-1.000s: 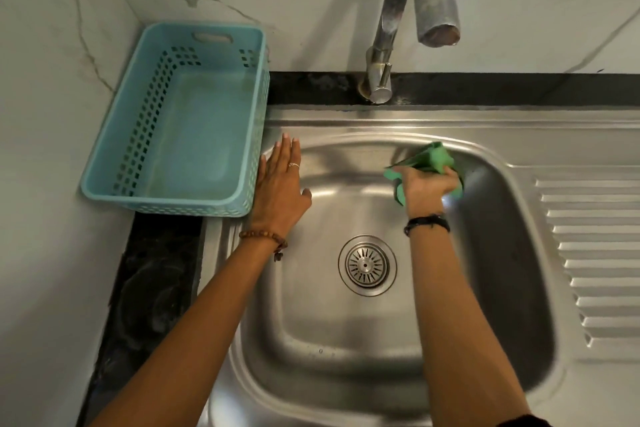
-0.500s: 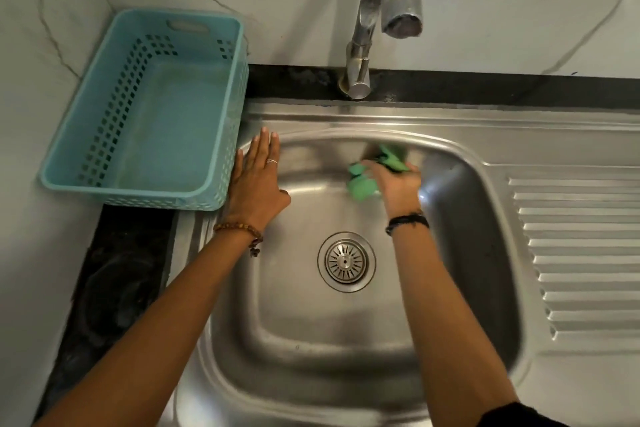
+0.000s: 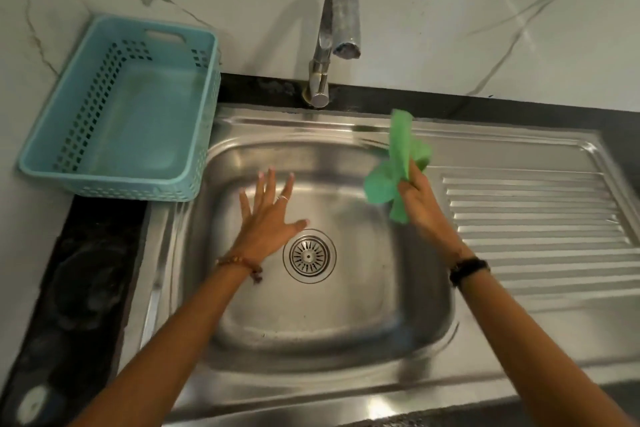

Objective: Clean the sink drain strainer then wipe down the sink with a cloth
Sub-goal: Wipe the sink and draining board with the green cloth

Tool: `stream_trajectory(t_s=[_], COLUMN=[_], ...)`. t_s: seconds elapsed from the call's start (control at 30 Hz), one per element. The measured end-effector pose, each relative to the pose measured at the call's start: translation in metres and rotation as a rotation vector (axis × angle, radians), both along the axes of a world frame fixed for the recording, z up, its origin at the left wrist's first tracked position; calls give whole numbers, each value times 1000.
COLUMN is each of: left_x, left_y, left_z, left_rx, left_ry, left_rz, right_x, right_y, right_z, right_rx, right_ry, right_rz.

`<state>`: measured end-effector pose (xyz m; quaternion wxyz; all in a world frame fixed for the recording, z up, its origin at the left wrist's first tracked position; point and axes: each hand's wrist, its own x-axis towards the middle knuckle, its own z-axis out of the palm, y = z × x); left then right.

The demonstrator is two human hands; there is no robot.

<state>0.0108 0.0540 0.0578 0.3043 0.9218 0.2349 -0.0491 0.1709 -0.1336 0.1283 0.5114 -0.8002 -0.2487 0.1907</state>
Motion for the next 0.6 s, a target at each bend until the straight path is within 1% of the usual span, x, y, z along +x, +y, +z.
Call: stream_trajectory(t_s=[0.03, 0.07, 0.13, 0.17, 0.2, 0.23, 0.3, 0.37, 0.43, 0.47, 0.5, 0.53, 0.57, 0.6], left_x=[-7, -14, -28, -34, -40, -44, -50, -50, -49, -49, -48, -49, -50, -51], left_y=[-19, -36, -71, -87, -100, -111, -130, -148, -162, -168, -171, -174, -175, -176], left_z=[-4, -8, -12, -11, -9, -5, 3, 11, 16, 17, 18, 18, 18, 18], left_rx=[-99, -186, -293, -349, -424, -510, -663, -756, -786, -784, -780, -779, -779, -779], left_ry=[9, 42, 195, 292, 387, 472, 588, 614, 594, 576, 563, 559, 559, 556], left_rz=[-6, -8, -72, -141, -223, -300, -396, -427, -441, -431, -407, -377, -354, -332], right_x=[13, 25, 51, 63, 75, 83, 95, 102, 105, 105, 101, 101, 95, 87], right_y=[6, 14, 26, 29, 29, 27, 23, 18, 15, 10, 7, 5, 3, 1], right_z=[2, 2, -2, -8, -12, -15, -20, -24, -25, -32, -32, -35, -35, -34], right_rx=[-193, -394, -790, -921, -1033, -1102, -1112, -1123, -1139, -1152, -1111, -909, -866, -962], right_ry=[-291, -512, -901, -1075, -1176, -1240, -1354, -1457, -1518, -1455, -1199, -863, -459, -299], right_rz=[187, 330, 564, 700, 808, 875, 958, 975, 1046, 1061, 1077, 1034, 920, 832])
